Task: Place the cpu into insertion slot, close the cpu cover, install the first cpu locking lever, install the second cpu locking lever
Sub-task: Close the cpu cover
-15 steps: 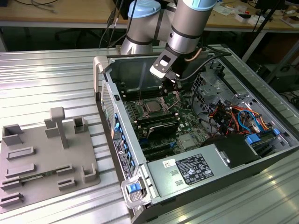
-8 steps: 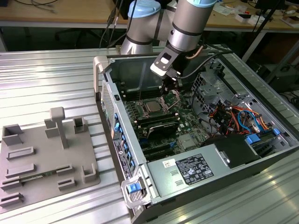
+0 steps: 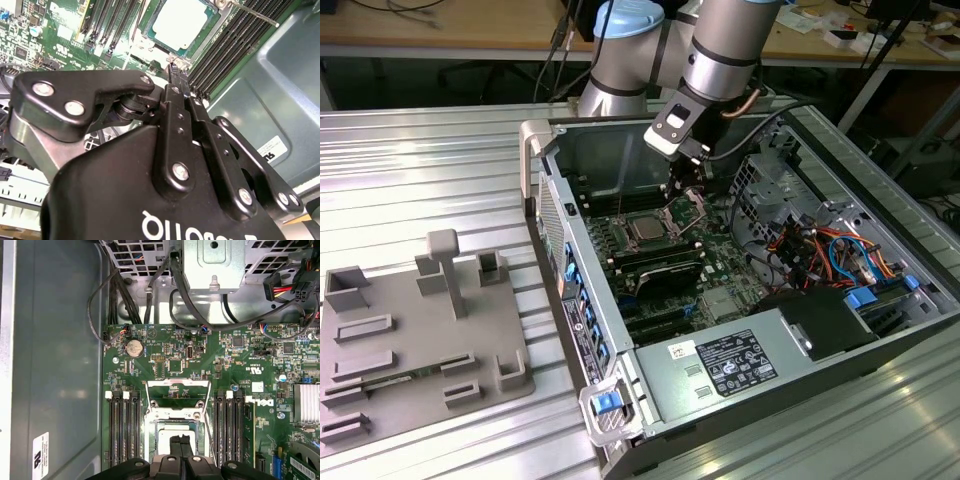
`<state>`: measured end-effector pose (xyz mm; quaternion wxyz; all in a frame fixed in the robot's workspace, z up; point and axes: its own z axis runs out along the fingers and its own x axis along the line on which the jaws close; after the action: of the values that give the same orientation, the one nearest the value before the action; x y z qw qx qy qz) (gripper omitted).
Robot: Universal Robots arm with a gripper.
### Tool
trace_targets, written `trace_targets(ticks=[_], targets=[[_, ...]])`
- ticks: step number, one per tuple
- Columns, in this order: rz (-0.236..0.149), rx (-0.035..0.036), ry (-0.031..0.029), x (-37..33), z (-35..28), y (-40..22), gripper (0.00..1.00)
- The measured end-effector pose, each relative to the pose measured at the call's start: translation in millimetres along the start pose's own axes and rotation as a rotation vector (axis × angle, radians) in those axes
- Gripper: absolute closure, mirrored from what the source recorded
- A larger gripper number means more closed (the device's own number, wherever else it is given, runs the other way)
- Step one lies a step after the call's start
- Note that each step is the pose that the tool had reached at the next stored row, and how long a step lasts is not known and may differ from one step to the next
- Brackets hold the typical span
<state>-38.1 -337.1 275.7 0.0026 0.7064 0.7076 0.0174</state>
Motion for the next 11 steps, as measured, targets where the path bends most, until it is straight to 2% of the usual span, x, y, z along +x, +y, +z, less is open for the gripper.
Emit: trace_targets(ticks=[3,11], targets=[[0.0,0.0002,-0.0002,0.0,-0.1,1.0,0.89],[0.0,0.0001,0.0,0.0,0.2,10.6,0.89]])
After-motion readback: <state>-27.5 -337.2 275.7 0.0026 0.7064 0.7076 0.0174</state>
